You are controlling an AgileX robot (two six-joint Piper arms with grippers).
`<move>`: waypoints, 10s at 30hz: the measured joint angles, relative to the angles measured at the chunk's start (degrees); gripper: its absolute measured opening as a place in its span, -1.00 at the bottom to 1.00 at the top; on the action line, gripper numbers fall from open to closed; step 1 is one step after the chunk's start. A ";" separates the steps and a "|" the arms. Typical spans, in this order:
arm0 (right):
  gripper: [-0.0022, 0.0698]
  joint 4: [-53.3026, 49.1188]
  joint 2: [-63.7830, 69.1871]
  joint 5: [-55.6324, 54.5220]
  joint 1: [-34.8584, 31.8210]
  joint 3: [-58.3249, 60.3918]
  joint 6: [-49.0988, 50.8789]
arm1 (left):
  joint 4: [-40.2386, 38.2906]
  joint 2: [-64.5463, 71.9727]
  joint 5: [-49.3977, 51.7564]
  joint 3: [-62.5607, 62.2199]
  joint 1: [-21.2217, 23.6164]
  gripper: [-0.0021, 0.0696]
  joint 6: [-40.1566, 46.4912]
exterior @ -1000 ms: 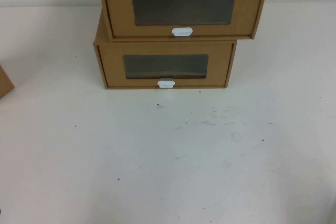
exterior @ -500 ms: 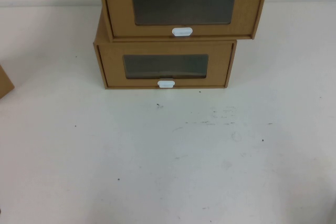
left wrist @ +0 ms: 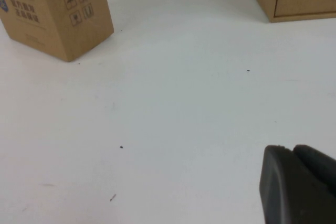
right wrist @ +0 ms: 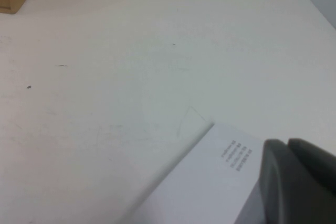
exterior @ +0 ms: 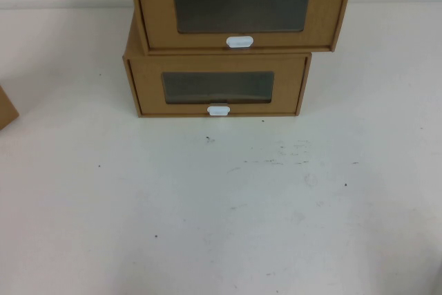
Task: Open the shoe box
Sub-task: 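Pull the top drawer of the cardboard box fully open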
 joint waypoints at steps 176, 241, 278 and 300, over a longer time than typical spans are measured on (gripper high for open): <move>-0.99 92.95 85.64 9.06 31.17 -73.01 -92.68 | -51.43 129.58 33.12 -142.33 -4.01 -0.96 30.37; -0.99 15.67 115.79 -85.57 41.61 -57.65 81.43 | -52.44 129.70 32.79 -142.33 -3.91 -0.96 31.98; -0.20 9.05 116.56 -73.94 35.39 -66.27 77.07 | -52.14 129.70 32.79 -142.33 -3.91 -0.96 32.74; -0.35 6.19 116.99 -67.42 35.39 -69.15 76.94 | -51.81 129.70 32.79 -142.33 -3.91 -0.96 32.86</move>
